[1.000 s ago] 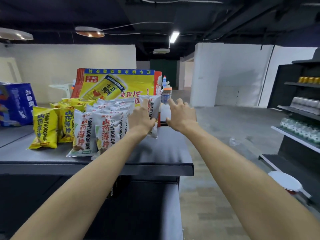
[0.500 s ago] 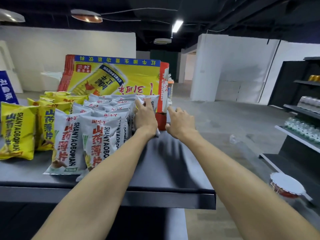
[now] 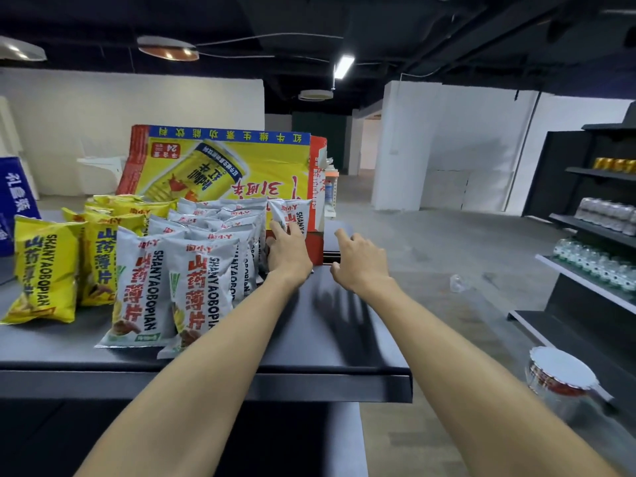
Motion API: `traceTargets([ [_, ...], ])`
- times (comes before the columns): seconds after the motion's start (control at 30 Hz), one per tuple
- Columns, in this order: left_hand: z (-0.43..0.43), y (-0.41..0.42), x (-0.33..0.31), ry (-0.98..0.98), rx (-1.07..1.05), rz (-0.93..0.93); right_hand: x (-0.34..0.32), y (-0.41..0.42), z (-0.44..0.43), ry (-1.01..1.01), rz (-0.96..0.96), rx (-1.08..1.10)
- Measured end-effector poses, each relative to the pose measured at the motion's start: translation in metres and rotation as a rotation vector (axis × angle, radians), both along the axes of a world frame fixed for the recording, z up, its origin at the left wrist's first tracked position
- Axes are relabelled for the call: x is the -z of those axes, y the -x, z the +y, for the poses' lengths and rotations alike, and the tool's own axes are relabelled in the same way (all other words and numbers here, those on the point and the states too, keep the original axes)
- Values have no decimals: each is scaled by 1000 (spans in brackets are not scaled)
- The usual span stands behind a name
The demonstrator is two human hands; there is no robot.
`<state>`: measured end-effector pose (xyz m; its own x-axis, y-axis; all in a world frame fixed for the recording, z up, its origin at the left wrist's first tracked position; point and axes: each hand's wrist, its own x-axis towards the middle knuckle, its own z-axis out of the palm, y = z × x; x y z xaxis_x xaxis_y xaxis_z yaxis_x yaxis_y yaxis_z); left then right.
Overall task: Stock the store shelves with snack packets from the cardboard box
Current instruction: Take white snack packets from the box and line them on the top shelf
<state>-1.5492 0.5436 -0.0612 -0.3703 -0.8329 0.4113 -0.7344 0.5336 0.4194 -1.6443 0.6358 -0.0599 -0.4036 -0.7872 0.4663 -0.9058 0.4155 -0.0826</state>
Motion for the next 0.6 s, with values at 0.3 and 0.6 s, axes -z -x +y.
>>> traceTargets([
  [0.3,80,-34,-29,102,92,-180,-24,-31,81,39,164,-29],
  [0.6,152,-66,-25,171,183,-304,-22,-50,161,9,158,9],
])
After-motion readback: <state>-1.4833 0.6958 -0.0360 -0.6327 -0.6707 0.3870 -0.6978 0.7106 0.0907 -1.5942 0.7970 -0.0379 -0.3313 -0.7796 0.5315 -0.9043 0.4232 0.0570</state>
